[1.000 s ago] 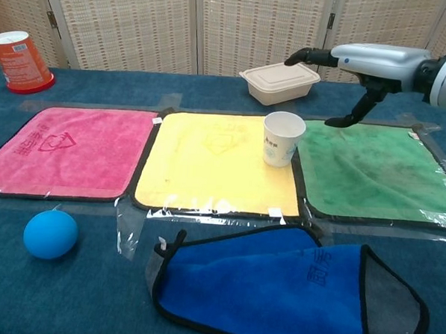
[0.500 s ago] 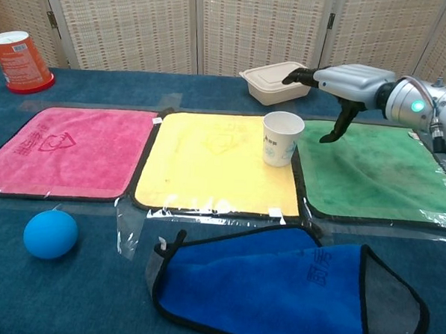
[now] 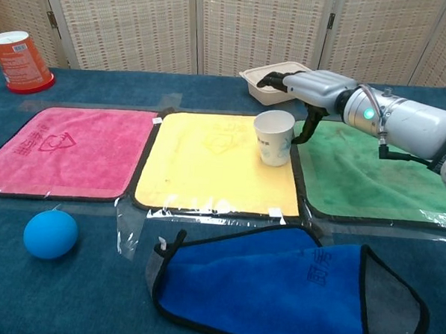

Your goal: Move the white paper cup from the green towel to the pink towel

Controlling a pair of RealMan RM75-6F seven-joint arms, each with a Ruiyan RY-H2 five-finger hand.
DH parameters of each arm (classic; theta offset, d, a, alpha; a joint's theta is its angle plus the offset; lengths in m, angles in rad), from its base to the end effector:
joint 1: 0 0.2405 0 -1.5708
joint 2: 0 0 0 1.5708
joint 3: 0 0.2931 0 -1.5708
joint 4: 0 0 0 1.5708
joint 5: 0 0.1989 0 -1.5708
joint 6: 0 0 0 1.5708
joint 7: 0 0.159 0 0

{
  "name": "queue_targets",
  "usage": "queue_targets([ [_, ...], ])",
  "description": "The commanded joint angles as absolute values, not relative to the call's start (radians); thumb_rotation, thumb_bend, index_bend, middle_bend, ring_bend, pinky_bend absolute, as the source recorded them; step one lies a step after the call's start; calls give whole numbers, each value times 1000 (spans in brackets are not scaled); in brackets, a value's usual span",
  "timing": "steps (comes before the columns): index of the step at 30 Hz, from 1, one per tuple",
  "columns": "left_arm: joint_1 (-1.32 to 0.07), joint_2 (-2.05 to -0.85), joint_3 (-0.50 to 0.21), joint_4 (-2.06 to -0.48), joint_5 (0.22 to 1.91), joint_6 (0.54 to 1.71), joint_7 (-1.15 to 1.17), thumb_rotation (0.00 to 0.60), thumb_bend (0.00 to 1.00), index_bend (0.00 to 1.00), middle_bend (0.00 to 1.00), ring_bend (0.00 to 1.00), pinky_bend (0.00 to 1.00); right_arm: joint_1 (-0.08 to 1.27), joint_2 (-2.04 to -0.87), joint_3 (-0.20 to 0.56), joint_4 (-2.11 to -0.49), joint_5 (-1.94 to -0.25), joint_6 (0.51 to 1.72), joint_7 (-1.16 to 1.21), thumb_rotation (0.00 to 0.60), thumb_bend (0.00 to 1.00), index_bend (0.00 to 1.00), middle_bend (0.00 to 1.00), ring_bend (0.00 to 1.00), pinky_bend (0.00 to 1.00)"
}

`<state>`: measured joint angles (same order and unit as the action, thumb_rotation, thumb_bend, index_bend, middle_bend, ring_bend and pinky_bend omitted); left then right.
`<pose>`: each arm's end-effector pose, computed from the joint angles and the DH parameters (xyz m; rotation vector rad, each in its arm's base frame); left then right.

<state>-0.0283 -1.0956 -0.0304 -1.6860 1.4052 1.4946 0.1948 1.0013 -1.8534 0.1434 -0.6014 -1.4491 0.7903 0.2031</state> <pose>-0.3524 0.1728 0.1906 -1.3362 -0.8805 -0.6953 -0.1531 -0.4886 -0.0558 1.9701 -0.7030 0.9092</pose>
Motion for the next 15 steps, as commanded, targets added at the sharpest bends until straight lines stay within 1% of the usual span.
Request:
queue_targets([
  [1, -28, -1096, -31, -1686, 1406, 1496, 196, 600, 322, 60, 39, 69, 0, 1016, -1873, 140, -583, -1461, 797, 220, 600, 204, 0, 0, 0, 0],
  [10, -23, -1094, -30, -1681, 1401, 1497, 190, 600, 323, 60, 39, 69, 0, 1049, -1915, 138, -566, -1485, 821, 258, 600, 204, 0, 0, 0, 0],
  [15, -23, -1091, -33, -1678, 1401, 1497, 186, 600, 323, 60, 39, 69, 0, 1044, -1888, 129, -604, -1508, 873, 273, 600, 204, 0, 0, 0, 0],
])
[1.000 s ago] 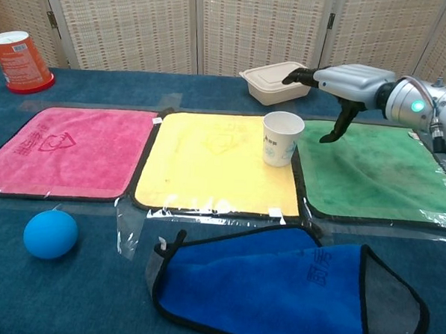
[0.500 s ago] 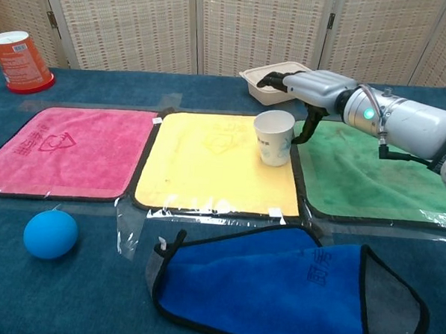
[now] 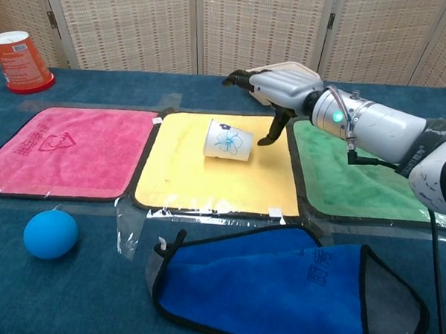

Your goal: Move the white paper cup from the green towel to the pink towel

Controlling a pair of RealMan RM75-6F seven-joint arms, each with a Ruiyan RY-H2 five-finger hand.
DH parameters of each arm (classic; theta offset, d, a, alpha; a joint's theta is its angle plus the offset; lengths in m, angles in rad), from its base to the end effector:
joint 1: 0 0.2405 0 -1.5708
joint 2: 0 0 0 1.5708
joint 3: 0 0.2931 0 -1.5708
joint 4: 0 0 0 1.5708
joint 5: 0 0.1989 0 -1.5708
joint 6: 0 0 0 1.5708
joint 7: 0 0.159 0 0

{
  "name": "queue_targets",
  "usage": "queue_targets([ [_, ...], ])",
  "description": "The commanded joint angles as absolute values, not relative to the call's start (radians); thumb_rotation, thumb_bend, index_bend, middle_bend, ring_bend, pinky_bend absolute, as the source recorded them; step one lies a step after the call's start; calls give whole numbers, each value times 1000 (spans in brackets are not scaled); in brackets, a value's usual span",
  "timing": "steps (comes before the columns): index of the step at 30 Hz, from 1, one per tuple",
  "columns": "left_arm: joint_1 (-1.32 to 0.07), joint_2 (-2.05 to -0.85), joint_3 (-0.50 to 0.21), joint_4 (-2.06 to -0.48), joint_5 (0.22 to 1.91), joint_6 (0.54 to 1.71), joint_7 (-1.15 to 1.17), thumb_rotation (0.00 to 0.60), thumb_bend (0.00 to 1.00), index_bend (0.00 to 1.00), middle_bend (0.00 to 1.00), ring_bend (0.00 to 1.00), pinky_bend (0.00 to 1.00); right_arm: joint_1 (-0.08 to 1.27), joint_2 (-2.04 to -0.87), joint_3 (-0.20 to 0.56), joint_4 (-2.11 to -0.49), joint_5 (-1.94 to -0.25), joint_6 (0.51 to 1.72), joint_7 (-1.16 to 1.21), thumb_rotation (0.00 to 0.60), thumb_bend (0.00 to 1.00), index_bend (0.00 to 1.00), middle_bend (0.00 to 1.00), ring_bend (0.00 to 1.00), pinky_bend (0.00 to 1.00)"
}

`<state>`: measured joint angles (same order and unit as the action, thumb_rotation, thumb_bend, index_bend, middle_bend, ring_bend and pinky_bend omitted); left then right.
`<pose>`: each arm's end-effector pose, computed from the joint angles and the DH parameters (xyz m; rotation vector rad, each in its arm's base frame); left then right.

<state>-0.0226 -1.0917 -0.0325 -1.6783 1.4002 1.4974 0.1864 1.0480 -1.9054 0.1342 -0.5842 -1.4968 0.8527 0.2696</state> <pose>-0.3555 0.1712 0.1938 -1.3256 -0.8794 -0.6891 -0.1155 -0.4803 -0.0752 2.0259 -0.6755 1.0366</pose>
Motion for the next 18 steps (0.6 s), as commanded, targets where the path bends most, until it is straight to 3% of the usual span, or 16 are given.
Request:
queue_targets([
  [1, -24, -1090, -34, -1678, 1402, 1498, 186, 600, 322, 60, 39, 69, 0, 1041, -1876, 127, -616, -1511, 882, 269, 600, 205, 0, 0, 0, 0],
  [18, -113, -1088, -69, -1691, 1468, 1442, 207, 600, 323, 61, 39, 69, 0, 833, -1469, 108, -1076, -1464, 1044, 36, 600, 205, 0, 0, 0, 0],
])
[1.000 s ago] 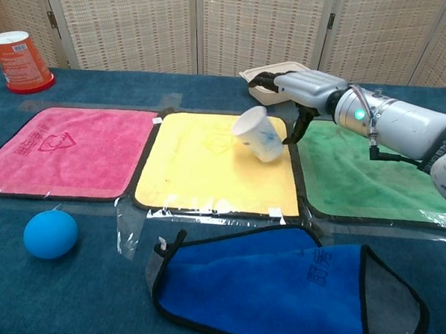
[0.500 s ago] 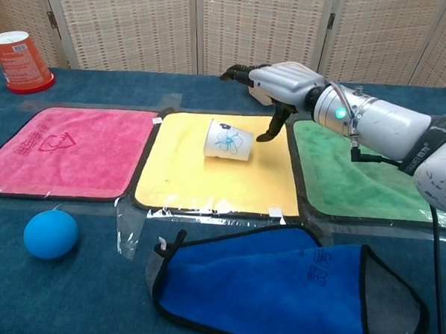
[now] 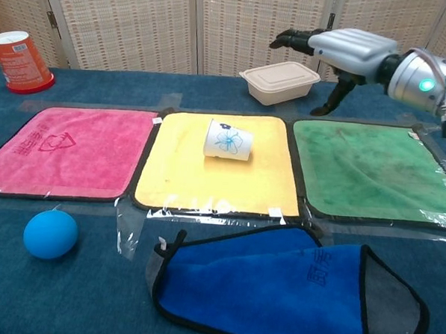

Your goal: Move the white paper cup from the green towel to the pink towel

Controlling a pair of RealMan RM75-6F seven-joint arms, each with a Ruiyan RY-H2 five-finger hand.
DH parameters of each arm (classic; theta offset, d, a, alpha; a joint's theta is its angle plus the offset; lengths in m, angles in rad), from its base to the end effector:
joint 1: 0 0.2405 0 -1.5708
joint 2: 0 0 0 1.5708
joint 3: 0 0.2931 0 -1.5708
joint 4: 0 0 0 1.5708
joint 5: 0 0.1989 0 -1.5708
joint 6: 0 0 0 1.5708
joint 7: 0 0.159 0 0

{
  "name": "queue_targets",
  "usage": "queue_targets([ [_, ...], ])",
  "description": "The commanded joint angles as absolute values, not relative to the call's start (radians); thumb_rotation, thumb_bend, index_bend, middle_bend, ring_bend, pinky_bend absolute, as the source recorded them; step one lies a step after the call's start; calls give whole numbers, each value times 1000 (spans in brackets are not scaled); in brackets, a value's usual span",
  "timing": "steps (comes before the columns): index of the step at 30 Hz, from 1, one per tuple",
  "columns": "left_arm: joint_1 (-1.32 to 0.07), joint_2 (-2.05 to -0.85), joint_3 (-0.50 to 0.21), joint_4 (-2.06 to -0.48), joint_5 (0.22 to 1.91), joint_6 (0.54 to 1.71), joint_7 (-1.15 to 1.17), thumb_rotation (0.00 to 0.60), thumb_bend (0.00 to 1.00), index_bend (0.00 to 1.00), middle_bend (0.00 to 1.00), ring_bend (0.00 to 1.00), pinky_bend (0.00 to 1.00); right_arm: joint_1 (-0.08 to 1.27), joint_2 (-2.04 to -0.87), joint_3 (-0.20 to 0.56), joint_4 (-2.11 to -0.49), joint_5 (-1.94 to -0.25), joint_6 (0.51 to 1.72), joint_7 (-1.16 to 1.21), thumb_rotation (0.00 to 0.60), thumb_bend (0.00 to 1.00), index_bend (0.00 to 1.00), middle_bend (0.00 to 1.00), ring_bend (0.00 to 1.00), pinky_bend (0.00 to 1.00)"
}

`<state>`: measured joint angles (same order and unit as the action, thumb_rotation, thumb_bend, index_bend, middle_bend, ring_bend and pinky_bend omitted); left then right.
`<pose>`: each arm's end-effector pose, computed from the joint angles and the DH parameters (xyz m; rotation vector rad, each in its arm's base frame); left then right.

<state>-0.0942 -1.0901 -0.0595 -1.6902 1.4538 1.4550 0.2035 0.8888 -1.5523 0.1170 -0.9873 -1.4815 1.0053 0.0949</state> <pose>-0.3319 0.2017 0.1879 -1.4213 -0.8167 -0.7648 -0.1682 -0.4605 0.0357 1.9395 -0.5512 1.0373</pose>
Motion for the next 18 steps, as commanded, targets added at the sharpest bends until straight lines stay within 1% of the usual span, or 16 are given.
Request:
queue_targets([
  [1, -125, -1087, -74, -1690, 1475, 1435, 208, 600, 323, 62, 39, 68, 0, 819, -1445, 107, -1103, -1460, 1053, 24, 600, 205, 0, 0, 0, 0],
  [4, -171, -1085, -91, -1684, 1503, 1401, 198, 600, 326, 76, 39, 69, 0, 771, -1358, 99, -1200, -1446, 1082, -14, 600, 204, 0, 0, 0, 0],
  [6, -215, -1080, -101, -1674, 1525, 1357, 177, 600, 350, 99, 39, 70, 0, 736, -1300, 90, -1263, -1440, 1104, -40, 600, 203, 0, 0, 0, 0],
  [7, -238, -1078, -105, -1669, 1537, 1333, 162, 600, 379, 108, 39, 71, 0, 721, -1277, 86, -1288, -1437, 1113, -50, 600, 202, 0, 0, 0, 0],
  [9, -297, -1077, -112, -1653, 1564, 1268, 113, 600, 477, 120, 44, 72, 0, 688, -1230, 77, -1340, -1429, 1132, -71, 600, 202, 0, 0, 0, 0],
  [12, -389, -1089, -122, -1618, 1619, 1184, 41, 600, 662, 134, 68, 86, 0, 646, -1177, 66, -1399, -1419, 1156, -90, 600, 203, 0, 0, 0, 0],
  [15, -481, -1097, -129, -1593, 1680, 1109, 16, 600, 738, 138, 81, 93, 0, 612, -1137, 59, -1444, -1413, 1174, -99, 600, 202, 0, 0, 0, 0],
  [17, -536, -1100, -135, -1589, 1708, 1065, 6, 600, 745, 135, 85, 94, 0, 595, -1118, 57, -1466, -1413, 1184, -104, 600, 202, 0, 0, 0, 0],
  [18, -574, -1097, -137, -1593, 1719, 1025, -4, 600, 745, 129, 86, 91, 0, 586, -1109, 56, -1478, -1413, 1190, -107, 600, 202, 0, 0, 0, 0],
])
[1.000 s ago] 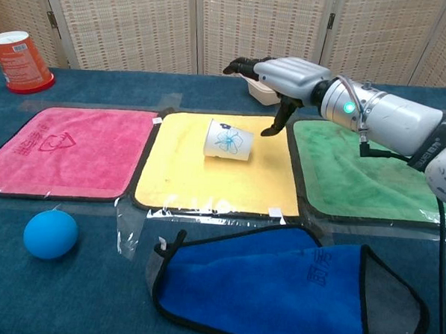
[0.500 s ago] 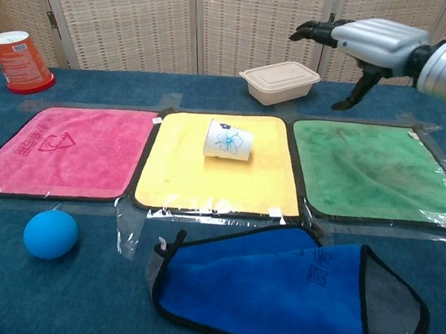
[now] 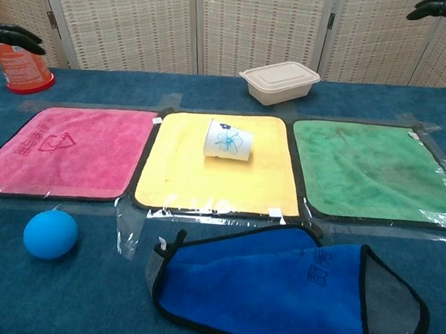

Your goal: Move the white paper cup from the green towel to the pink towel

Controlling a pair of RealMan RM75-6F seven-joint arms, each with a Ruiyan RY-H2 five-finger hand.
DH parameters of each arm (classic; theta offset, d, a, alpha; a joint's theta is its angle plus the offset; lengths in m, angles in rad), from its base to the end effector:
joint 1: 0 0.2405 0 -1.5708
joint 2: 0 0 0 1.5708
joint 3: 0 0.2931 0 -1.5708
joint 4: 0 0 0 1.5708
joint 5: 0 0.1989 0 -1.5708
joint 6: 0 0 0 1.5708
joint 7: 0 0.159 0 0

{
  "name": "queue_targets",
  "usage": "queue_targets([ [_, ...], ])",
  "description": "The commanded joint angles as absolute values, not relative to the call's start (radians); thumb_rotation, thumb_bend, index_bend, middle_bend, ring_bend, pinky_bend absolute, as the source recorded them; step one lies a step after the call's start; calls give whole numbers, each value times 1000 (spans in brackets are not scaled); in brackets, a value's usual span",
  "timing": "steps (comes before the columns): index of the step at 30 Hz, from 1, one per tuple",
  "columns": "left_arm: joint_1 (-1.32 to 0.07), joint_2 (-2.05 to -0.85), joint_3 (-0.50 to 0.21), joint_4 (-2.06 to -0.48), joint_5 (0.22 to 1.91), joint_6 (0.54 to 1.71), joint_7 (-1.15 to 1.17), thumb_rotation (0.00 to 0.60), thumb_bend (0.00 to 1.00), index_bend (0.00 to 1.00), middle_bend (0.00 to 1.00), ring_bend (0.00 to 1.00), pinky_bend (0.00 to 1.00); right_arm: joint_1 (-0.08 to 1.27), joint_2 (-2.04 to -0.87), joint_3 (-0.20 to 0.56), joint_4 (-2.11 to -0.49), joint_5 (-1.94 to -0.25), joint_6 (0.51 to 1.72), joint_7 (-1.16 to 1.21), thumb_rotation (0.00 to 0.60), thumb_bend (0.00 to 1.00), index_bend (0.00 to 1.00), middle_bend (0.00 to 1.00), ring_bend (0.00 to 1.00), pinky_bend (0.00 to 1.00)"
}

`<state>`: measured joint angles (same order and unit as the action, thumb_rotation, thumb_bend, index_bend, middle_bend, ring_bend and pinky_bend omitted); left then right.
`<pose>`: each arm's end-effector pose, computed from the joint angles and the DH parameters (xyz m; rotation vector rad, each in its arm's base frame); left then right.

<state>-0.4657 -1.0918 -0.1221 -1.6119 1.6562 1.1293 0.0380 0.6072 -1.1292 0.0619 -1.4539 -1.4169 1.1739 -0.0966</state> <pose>-0.2372 0.3146 0.1460 -1.9148 -0.6520 -0.9701 -0.2517 -0.3703 0.1654 1.7691 -0.5717 0.8662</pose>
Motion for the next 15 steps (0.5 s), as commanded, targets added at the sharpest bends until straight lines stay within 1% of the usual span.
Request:
queue_targets([
  [1, -612, -1096, -142, -1599, 1727, 988, -14, 600, 746, 121, 86, 85, 0, 578, -1101, 55, -1489, -1414, 1194, -111, 600, 203, 0, 0, 0, 0],
  [4, -693, -1108, -157, -1603, 1737, 914, -18, 600, 750, 100, 86, 60, 0, 564, -1091, 53, -1508, -1417, 1197, -120, 600, 202, 0, 0, 0, 0],
  [7, -773, -1135, -173, -1606, 1736, 841, -10, 600, 778, 95, 86, 50, 0, 554, -1087, 49, -1522, -1421, 1193, -131, 600, 202, 0, 0, 0, 0],
  [12, -890, -1202, -194, -1588, 1701, 721, 19, 600, 843, 94, 86, 48, 0, 540, -1090, 49, -1530, -1422, 1184, -134, 600, 202, 0, 0, 0, 0],
  [15, -948, -1249, -205, -1564, 1660, 656, 37, 599, 901, 102, 86, 44, 0, 532, -1094, 50, -1526, -1424, 1180, -130, 600, 202, 0, 0, 0, 0],
])
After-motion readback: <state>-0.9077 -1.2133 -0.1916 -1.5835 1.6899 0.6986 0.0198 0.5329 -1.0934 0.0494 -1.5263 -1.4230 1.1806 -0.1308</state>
